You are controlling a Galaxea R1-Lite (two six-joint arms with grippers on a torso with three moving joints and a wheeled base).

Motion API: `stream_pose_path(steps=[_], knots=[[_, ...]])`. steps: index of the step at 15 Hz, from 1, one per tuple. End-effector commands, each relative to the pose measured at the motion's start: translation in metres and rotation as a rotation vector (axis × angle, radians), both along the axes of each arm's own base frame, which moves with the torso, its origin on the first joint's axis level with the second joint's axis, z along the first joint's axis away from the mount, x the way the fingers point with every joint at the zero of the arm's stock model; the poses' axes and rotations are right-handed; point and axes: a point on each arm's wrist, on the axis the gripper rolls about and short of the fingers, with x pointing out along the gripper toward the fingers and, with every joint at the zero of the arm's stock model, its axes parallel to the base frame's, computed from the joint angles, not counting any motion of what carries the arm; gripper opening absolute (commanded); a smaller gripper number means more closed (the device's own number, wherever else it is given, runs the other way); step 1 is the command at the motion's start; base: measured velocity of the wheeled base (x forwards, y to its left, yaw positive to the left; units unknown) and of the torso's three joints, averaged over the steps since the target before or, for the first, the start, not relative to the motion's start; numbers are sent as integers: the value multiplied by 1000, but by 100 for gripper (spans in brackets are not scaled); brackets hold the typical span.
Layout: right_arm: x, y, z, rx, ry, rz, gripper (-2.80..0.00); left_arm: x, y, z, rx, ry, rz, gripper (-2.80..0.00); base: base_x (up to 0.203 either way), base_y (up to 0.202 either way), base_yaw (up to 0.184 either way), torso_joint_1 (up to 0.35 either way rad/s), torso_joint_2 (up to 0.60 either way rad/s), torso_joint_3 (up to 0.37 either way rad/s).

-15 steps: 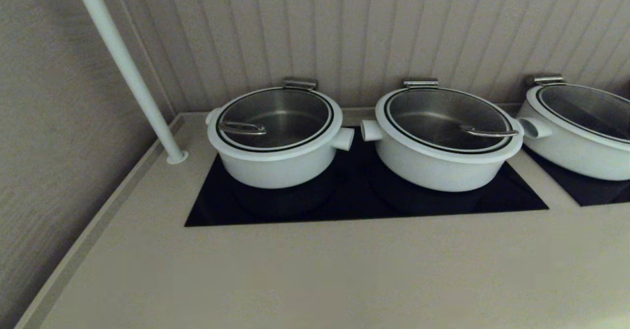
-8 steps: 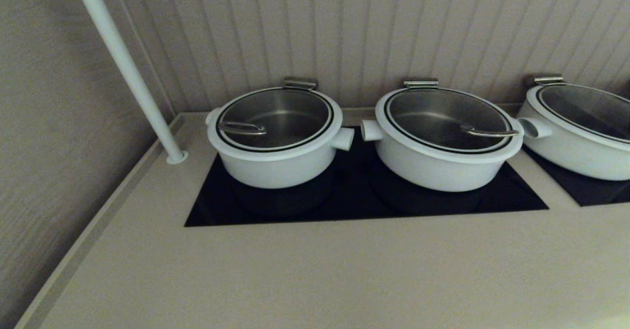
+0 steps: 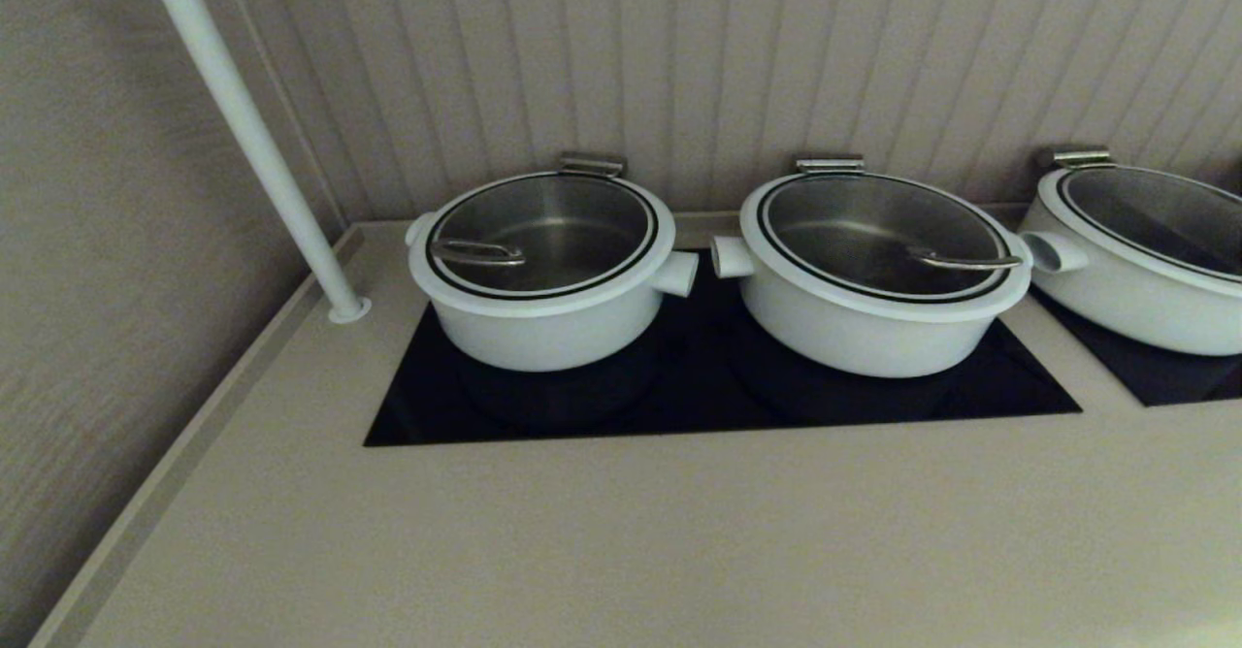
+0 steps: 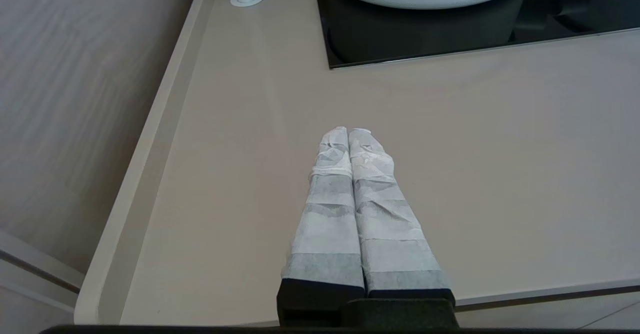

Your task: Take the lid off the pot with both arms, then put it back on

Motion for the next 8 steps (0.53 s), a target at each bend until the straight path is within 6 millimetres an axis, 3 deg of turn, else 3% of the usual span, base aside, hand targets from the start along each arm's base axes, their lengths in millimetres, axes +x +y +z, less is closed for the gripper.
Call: stream_pose_path(steps=[1,8], knots=[[0,0,0,-1,-1,1,-280,0,0,0,0,-1,1,-280,0,0,0,0,0,0],[0,0,0,-1,-1,1,-280,0,0,0,0,-1,1,-280,0,0,0,0,0,0]])
